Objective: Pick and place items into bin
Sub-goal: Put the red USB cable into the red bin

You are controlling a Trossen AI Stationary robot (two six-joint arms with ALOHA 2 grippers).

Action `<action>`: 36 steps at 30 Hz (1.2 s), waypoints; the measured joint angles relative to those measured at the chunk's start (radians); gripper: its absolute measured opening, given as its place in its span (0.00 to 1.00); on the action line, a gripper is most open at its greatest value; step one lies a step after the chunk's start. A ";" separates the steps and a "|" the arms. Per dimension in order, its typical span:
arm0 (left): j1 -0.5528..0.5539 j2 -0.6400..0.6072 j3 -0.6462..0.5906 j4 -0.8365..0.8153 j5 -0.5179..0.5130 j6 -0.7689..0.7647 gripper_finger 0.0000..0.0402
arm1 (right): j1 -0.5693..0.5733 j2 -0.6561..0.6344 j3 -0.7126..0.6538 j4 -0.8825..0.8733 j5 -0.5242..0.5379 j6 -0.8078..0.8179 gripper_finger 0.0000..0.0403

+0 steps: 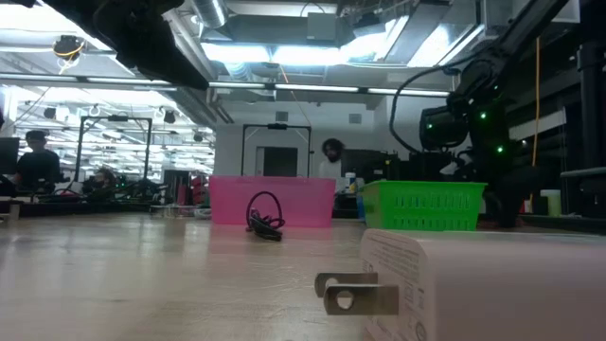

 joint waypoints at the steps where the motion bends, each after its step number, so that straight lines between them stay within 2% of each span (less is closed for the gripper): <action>1: 0.000 0.000 0.000 0.000 0.000 0.001 0.00 | 0.000 0.005 0.001 0.001 0.001 -0.010 0.30; 5: 0.000 0.000 0.000 0.000 0.000 0.001 0.00 | 0.000 0.009 0.012 -0.002 -0.003 -0.020 0.29; 10: 0.000 0.000 0.000 0.000 0.000 0.001 0.00 | -0.002 0.013 0.040 0.006 -0.026 -0.020 0.22; 18: 0.000 0.000 0.000 0.000 0.000 -0.001 0.00 | -0.002 0.012 0.056 0.046 -0.081 -0.014 0.02; 30: 0.000 0.000 0.000 0.000 0.002 0.000 0.00 | -0.001 0.004 0.057 -0.032 -0.159 0.117 0.00; 36: 0.000 0.000 0.000 0.000 0.002 0.000 0.00 | 0.009 -0.049 0.050 -0.055 -0.285 0.145 0.00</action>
